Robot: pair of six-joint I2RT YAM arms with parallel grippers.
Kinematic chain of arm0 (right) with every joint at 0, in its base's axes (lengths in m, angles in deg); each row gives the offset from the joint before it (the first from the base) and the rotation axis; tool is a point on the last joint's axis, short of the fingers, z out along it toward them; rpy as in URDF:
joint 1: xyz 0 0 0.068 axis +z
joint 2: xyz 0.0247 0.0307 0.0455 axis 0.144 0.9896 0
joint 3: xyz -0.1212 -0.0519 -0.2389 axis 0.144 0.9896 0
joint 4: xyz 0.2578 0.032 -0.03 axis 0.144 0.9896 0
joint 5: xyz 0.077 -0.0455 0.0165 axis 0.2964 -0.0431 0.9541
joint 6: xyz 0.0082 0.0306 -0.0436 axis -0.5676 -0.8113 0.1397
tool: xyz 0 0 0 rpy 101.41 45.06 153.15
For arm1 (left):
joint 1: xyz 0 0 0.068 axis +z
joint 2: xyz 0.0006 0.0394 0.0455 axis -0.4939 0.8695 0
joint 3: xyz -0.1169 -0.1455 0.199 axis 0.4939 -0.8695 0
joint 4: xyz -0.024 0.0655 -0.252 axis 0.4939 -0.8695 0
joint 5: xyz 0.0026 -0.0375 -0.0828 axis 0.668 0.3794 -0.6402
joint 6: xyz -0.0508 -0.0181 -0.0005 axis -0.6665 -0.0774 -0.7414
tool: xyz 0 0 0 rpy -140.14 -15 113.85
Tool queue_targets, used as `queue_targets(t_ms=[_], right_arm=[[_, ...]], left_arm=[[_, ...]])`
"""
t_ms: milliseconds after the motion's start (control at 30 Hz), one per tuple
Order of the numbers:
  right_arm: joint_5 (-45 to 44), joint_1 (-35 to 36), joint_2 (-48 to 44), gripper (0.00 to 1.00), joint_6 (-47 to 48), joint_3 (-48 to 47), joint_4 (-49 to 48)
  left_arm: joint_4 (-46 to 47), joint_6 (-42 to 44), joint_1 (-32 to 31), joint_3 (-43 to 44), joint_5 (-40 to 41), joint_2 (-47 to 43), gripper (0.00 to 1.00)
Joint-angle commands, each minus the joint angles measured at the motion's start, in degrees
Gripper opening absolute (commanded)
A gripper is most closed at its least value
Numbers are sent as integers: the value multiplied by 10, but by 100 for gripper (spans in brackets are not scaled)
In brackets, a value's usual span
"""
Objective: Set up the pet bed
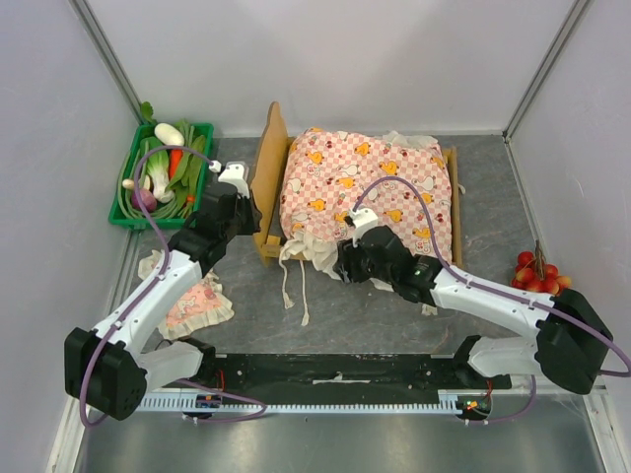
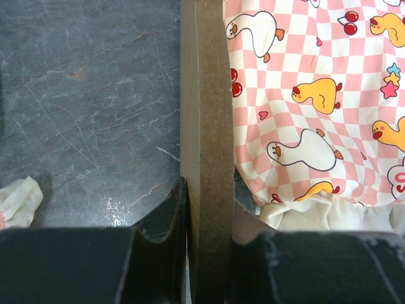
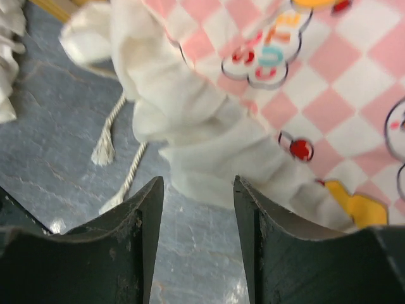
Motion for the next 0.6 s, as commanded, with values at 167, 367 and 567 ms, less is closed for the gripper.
queue_targets(t_ms=[167, 367, 567], right_arm=[[-21, -6, -9, 53, -33, 35, 64], [-19, -85, 43, 53, 29, -2, 27], [37, -157, 132, 54, 95, -75, 10]], left_arm=[[-23, -173, -2, -11, -109, -6, 2], [-22, -187, -11, -12, -106, -11, 2], [-21, -204, -26, -12, -101, -12, 2]])
